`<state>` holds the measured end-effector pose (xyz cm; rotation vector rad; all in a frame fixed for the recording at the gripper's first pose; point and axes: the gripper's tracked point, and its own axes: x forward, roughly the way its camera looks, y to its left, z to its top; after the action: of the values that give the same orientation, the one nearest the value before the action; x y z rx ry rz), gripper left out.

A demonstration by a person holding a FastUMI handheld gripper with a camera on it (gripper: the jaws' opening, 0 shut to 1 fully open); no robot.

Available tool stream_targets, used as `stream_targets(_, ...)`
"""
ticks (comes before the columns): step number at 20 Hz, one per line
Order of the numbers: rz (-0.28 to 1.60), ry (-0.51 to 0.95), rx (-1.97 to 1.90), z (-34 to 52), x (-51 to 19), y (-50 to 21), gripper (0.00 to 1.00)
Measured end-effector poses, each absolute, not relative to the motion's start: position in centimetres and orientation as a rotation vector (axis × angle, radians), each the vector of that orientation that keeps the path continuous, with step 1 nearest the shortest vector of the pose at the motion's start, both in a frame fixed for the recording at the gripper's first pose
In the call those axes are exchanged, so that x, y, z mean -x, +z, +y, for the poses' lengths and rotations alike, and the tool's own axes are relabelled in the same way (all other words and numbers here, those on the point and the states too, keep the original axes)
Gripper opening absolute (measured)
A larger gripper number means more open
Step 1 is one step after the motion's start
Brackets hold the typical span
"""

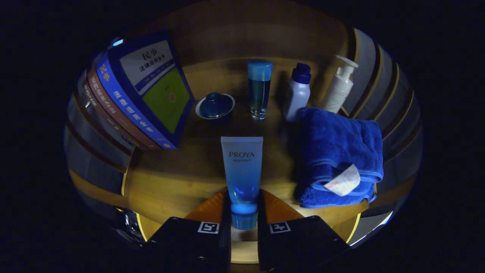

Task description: Pull open the drawer, take out the items inside it, and place them on the countertop above the cabinet.

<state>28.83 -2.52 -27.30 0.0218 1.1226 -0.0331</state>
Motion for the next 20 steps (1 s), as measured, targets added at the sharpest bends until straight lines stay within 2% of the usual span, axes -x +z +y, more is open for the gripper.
stream_targets(2,1.125,-0.037,-0.035,-2.6,-29.5,-28.3,0.32)
stream_targets(5,1.100,-0.022,-0.071,-2.3,-29.9,-27.7,0.49)
stream_targets(9,1.017,-0.026,-0.046,-2.7,-30.0,-25.2,1.00)
stream_targets(14,0.955,-0.026,-0.058,-2.6,-27.3,-22.5,0.99)
stream_targets(20,0.820,0.013,-0.083,-1.5,-20.8,-18.4,1.00)
